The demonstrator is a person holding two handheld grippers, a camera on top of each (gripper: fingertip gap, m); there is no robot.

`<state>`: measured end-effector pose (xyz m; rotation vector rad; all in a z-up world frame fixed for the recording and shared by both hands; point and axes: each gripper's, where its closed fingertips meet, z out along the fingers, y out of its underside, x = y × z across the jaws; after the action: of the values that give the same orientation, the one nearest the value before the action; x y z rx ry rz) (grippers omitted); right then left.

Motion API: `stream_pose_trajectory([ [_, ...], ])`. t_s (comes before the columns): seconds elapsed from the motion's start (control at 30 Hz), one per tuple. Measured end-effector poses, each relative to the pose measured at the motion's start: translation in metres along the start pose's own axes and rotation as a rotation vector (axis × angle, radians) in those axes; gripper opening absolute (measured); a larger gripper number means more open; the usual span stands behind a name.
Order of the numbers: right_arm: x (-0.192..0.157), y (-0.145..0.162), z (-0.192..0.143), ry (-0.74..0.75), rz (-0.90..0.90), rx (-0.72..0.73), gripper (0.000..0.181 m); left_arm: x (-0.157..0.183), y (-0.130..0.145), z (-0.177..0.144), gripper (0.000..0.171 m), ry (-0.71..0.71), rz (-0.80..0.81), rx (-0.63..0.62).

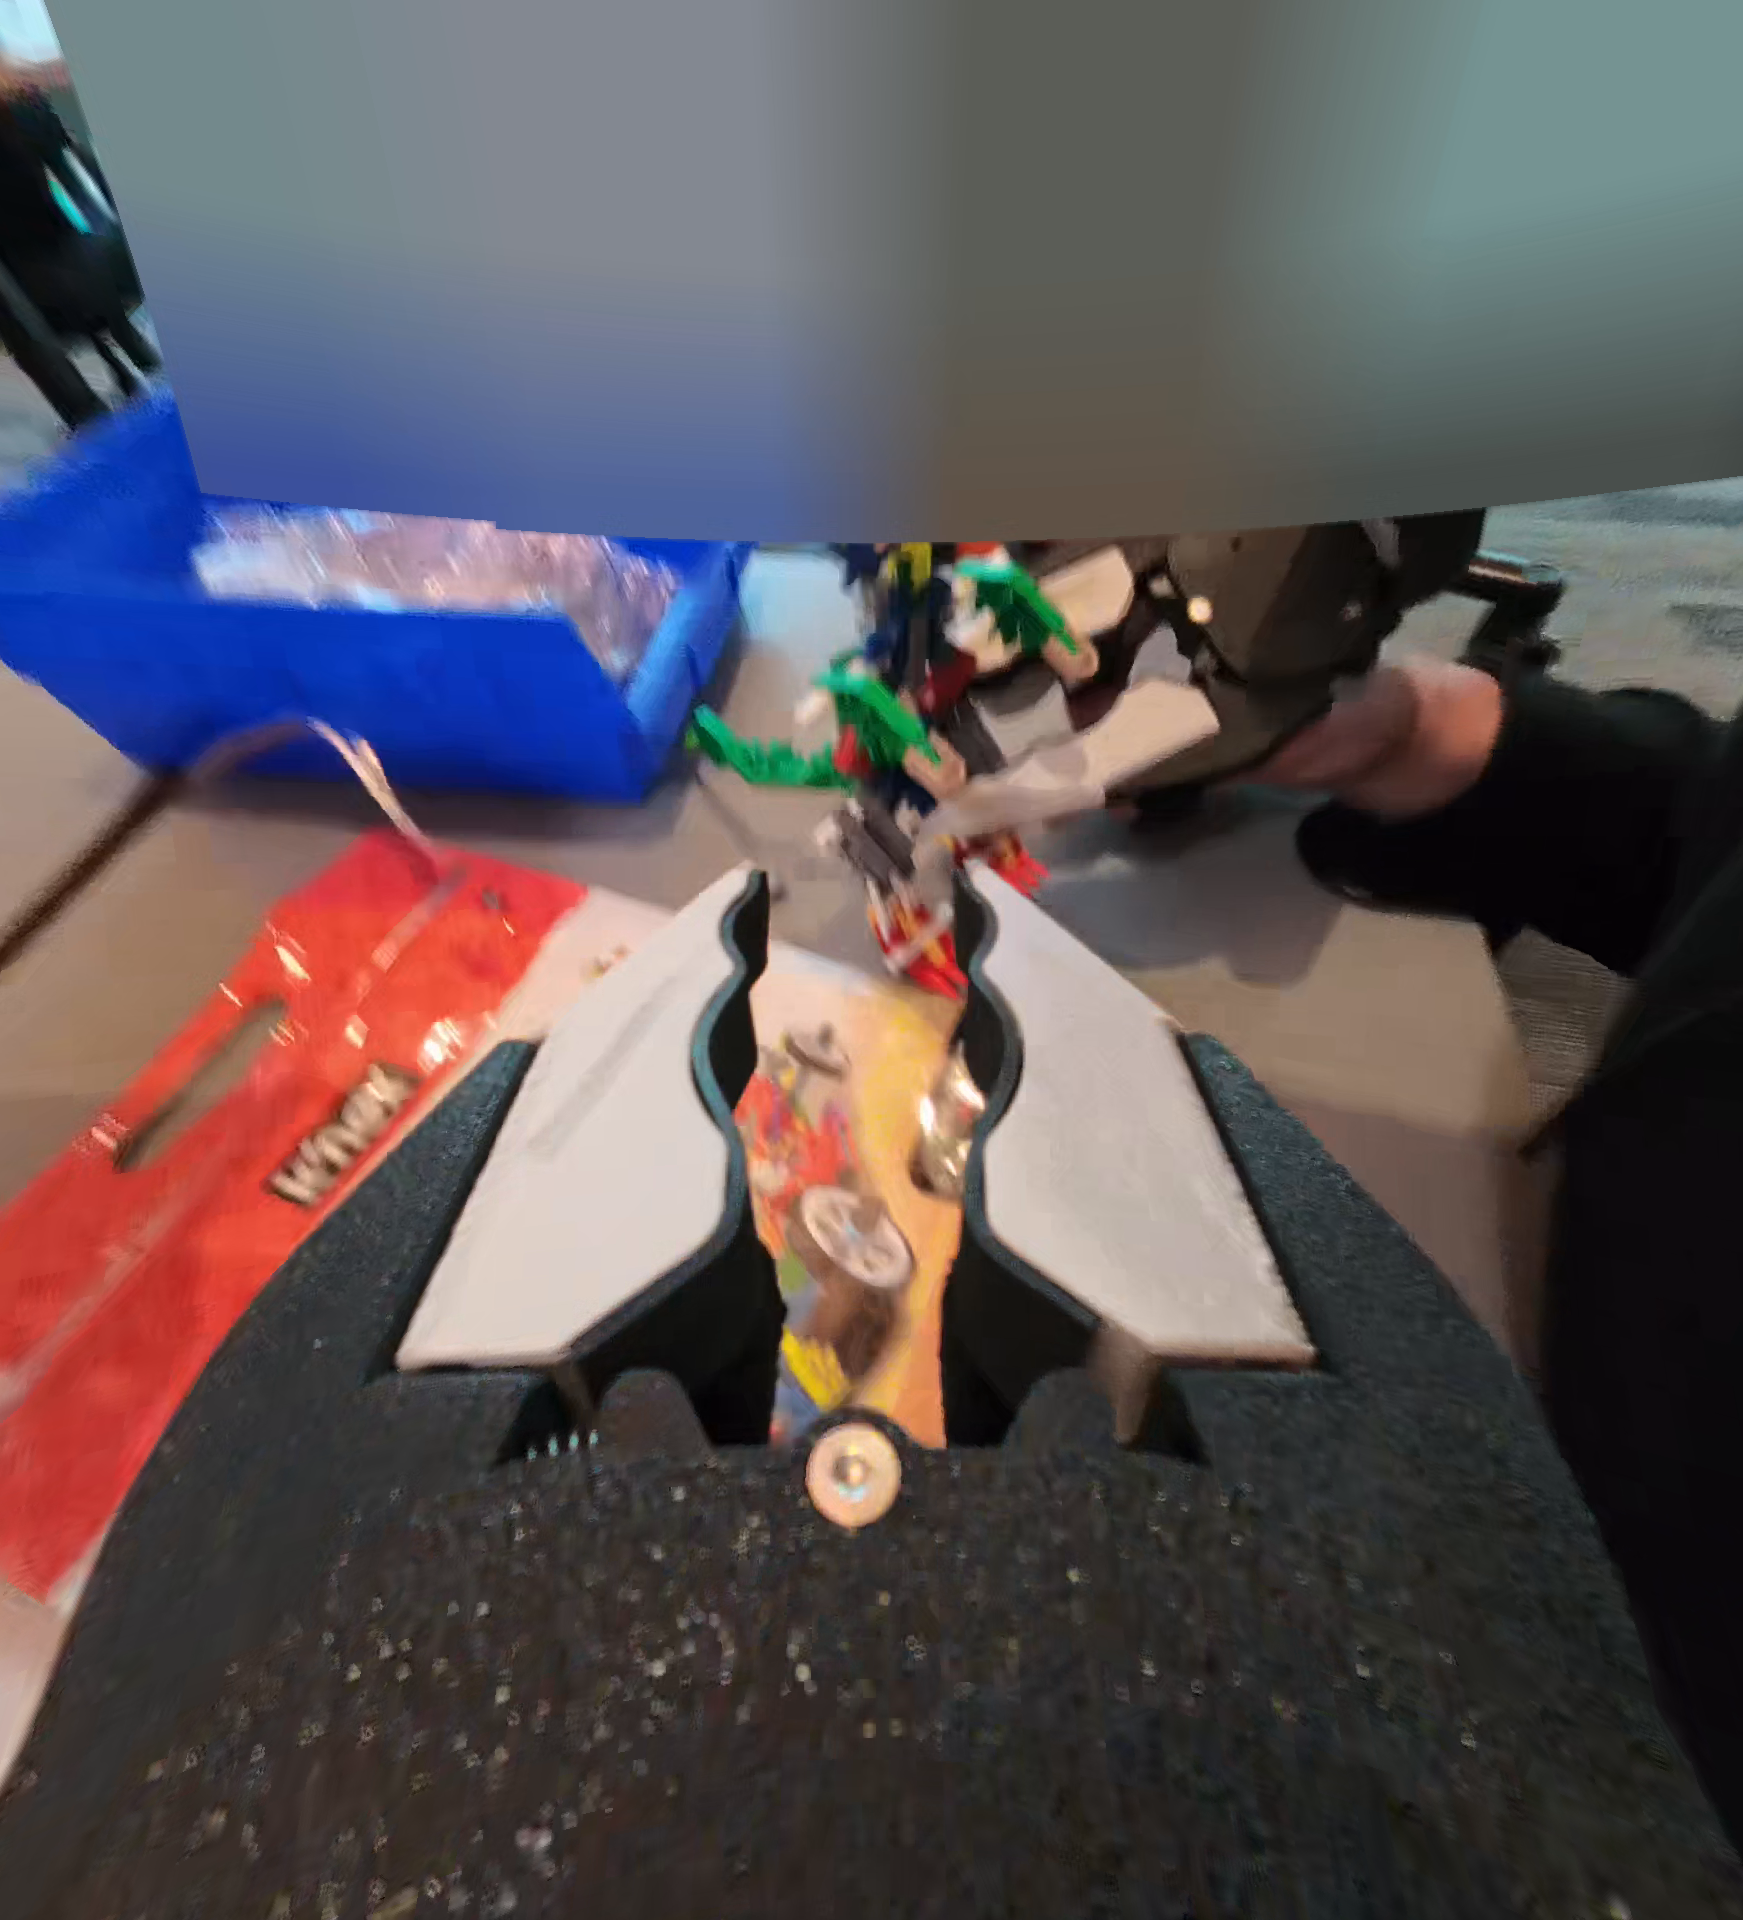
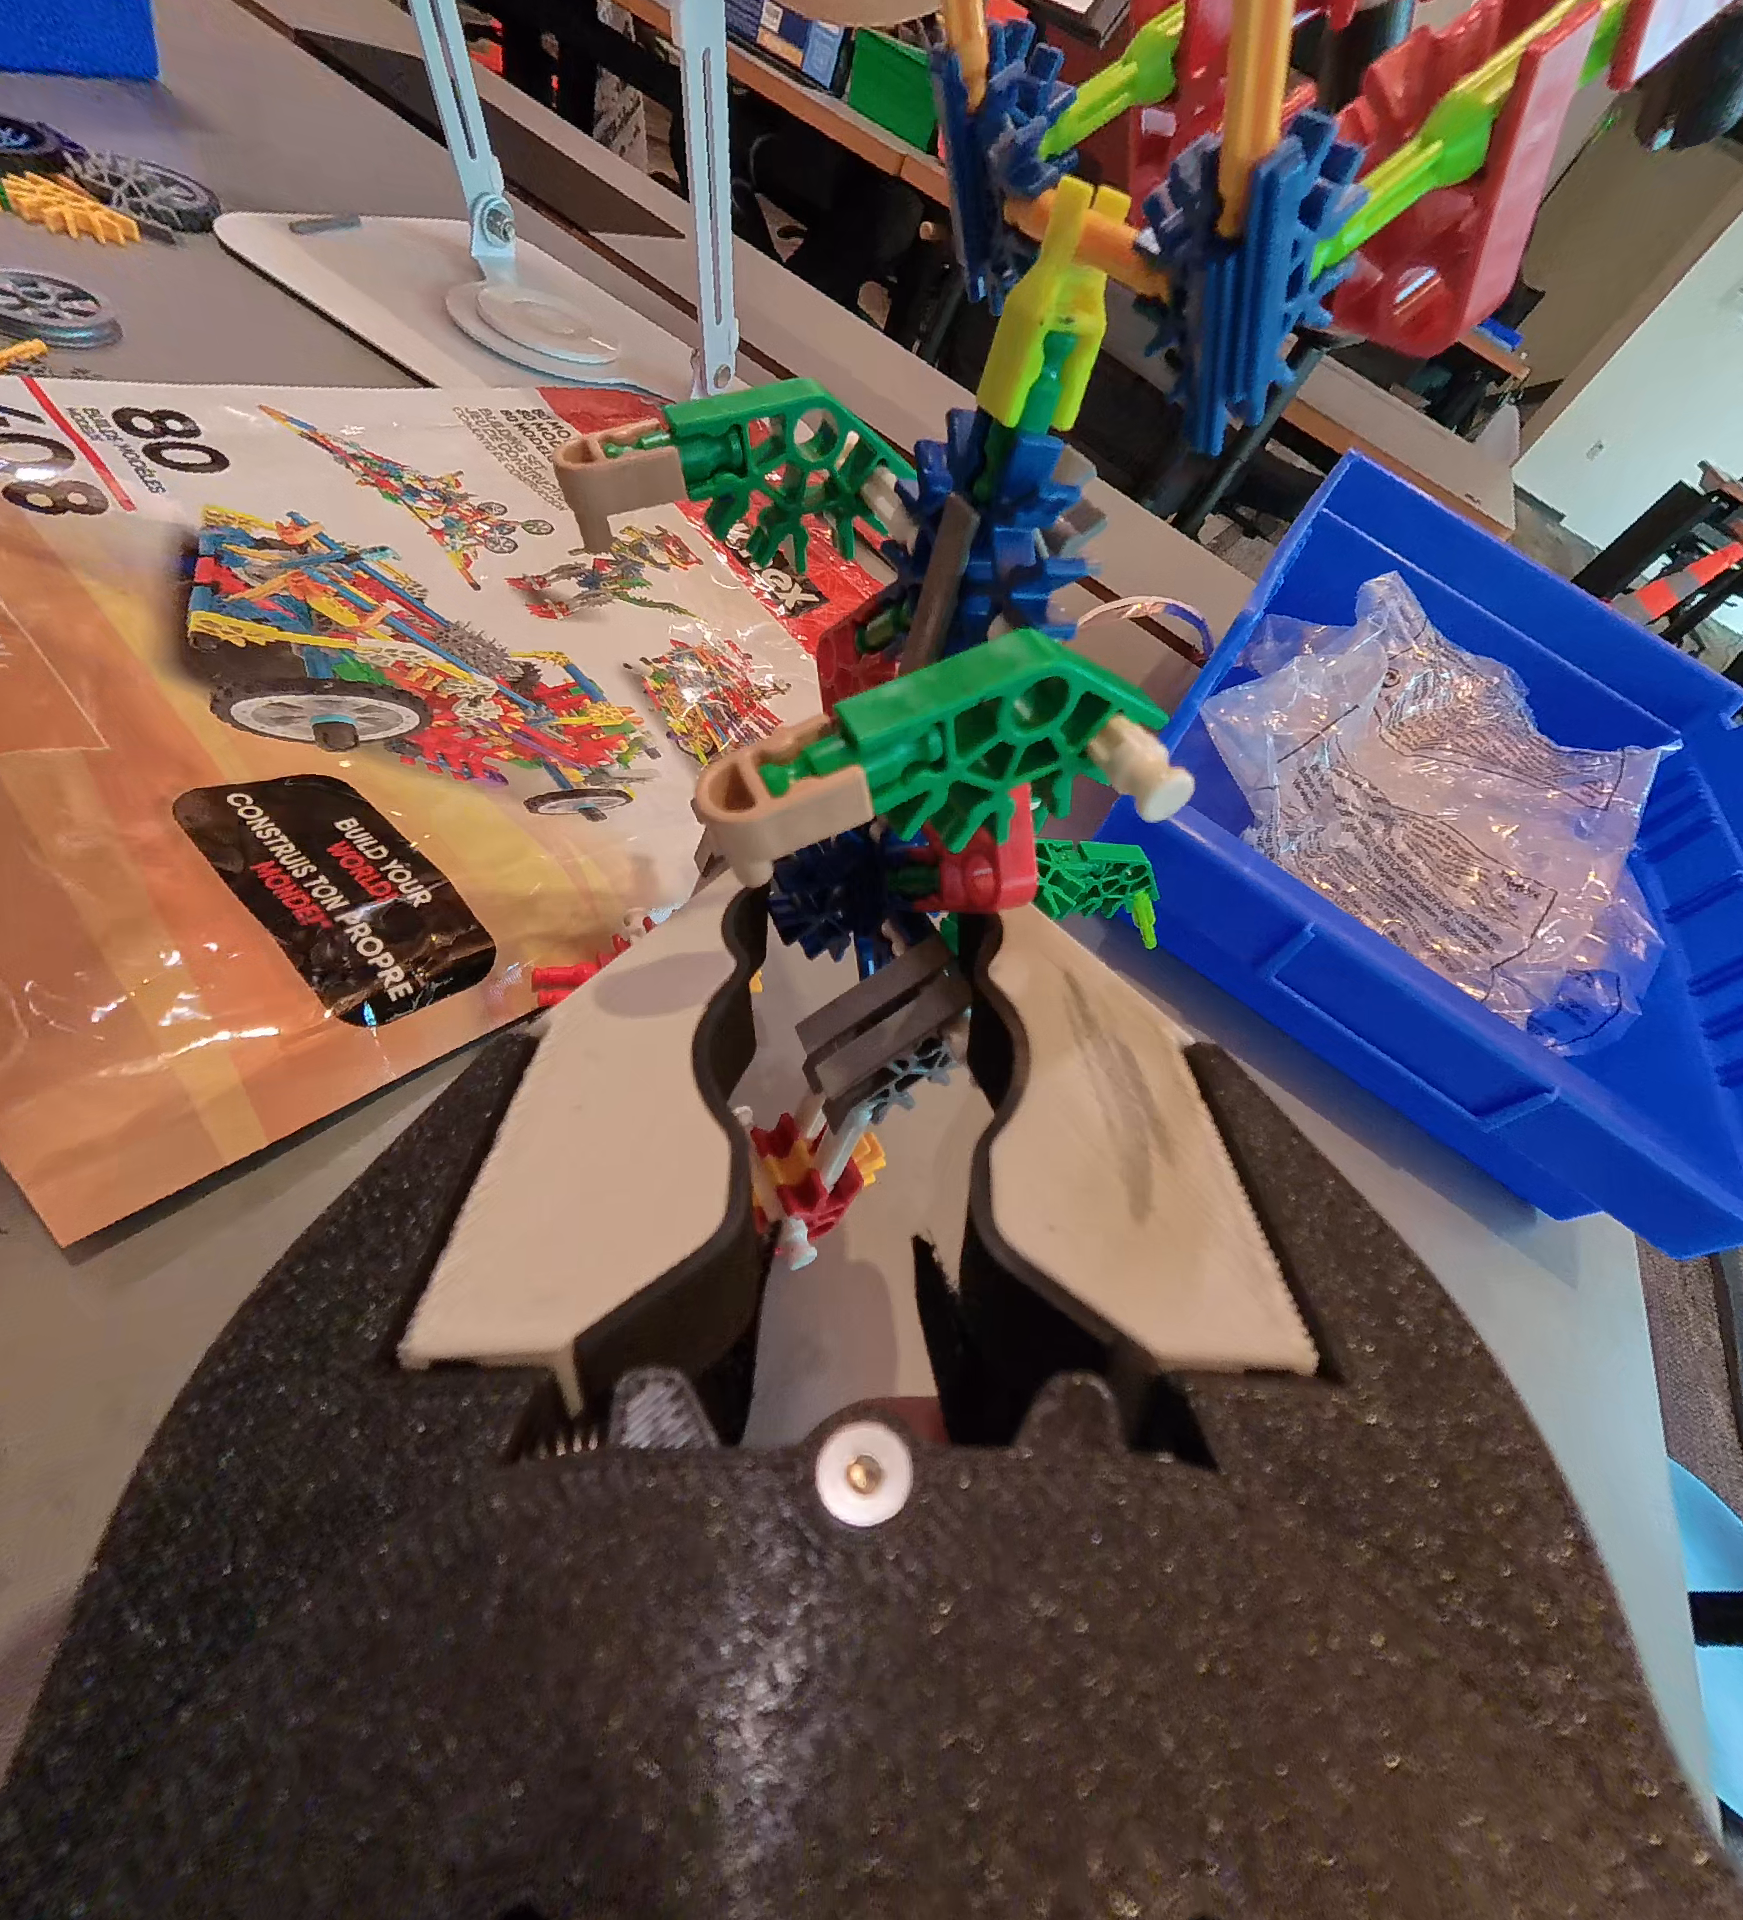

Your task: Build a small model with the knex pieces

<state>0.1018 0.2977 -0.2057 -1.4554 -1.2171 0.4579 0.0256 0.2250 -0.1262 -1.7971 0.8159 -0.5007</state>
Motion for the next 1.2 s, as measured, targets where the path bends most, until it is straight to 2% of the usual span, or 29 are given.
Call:
stream_pose_trajectory([
  [0.13,0.0,0.0,0.0,-0.001,0.0,-0.001,0.035,0.004,-0.038,0.015,0.035,-0.144,0.239,0.108],
  [0.23,0.0,0.001,0.0,-0.002,0.004,-0.002,0.035,0.013,-0.052,0.029,0.039,-0.146,0.278,0.144],
  [0.53,0.0,0.002,0.001,-0.003,-0.001,-0.013,0.035,0.022,-0.054,0.054,0.027,-0.064,0.287,0.188],
  [0.73,-0.001,0.003,0.001,-0.006,0.005,-0.019,0.035,0.034,-0.042,0.063,0.023,-0.054,0.342,0.134],
  [0.87,-0.001,0.003,0.001,-0.007,0.005,-0.021,0.035,0.036,-0.037,0.065,0.023,-0.073,0.365,0.123],
  [1.07,-0.001,0.004,0.001,-0.008,0.007,-0.024,0.035,0.024,-0.062,0.054,0.031,-0.176,0.356,0.244],
  [1.2,-0.001,0.004,0.001,-0.008,0.008,-0.026,0.035,0.024,-0.057,0.066,0.036,-0.161,0.348,0.207],
])
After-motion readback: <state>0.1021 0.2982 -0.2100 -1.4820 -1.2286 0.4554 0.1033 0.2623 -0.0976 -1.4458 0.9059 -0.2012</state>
